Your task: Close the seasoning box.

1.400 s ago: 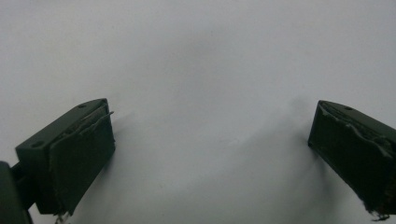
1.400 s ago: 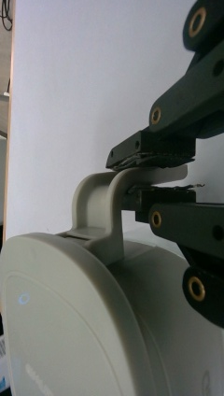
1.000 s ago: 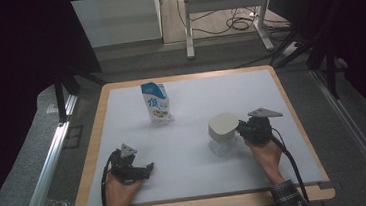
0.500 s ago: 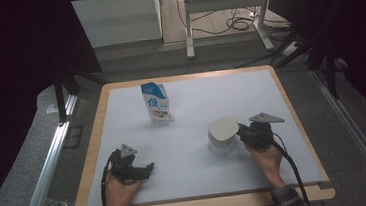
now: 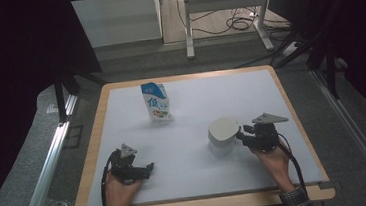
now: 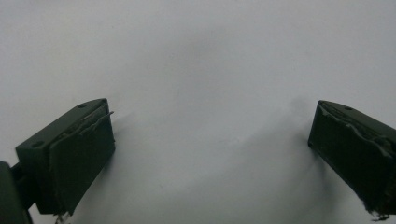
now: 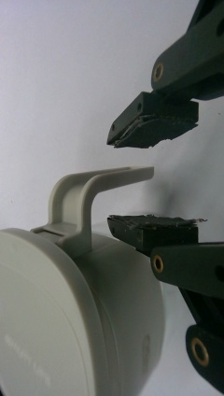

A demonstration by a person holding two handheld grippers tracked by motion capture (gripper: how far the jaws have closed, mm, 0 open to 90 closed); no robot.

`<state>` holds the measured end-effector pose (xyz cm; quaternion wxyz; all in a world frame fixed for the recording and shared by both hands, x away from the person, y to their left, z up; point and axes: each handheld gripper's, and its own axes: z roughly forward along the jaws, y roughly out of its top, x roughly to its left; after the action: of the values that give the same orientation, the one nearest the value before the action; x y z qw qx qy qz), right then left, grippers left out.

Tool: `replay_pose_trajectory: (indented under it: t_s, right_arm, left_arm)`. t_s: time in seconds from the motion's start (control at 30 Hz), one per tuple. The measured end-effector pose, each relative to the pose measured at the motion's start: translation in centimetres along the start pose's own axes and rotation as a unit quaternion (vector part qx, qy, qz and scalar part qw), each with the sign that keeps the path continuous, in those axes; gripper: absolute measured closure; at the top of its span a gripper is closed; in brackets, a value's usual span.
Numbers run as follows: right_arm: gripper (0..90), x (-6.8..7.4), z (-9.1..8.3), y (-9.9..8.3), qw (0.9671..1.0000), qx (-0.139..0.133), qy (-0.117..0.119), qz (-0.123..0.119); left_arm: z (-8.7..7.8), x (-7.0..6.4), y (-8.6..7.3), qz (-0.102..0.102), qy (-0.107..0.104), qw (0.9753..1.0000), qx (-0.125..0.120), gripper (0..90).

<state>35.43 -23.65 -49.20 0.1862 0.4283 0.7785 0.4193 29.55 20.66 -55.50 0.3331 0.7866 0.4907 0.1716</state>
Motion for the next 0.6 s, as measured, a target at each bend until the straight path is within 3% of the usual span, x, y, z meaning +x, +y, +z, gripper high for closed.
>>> replay_pose_trajectory:
  t_s: [0.23, 0.33, 0.6]
  right_arm:
    - [57.9, -0.4, -1.1, 0.1, 0.9999, 0.0, 0.016, 0.005]
    - [60.4, -0.5, -1.6, 0.2, 0.9997, 0.003, 0.025, -0.007]
    - [80.3, -0.7, -2.6, 1.2, 0.9994, 0.0, 0.031, -0.013]
  left_arm:
    - [0.0, 0.0, 0.0, 0.0, 0.0, 1.0, 0.0, 0.1]
    - [0.0, 0.0, 0.0, 0.0, 0.0, 1.0, 0.0, 0.1]
    - [0.0, 0.0, 0.0, 0.0, 0.0, 1.0, 0.0, 0.1]
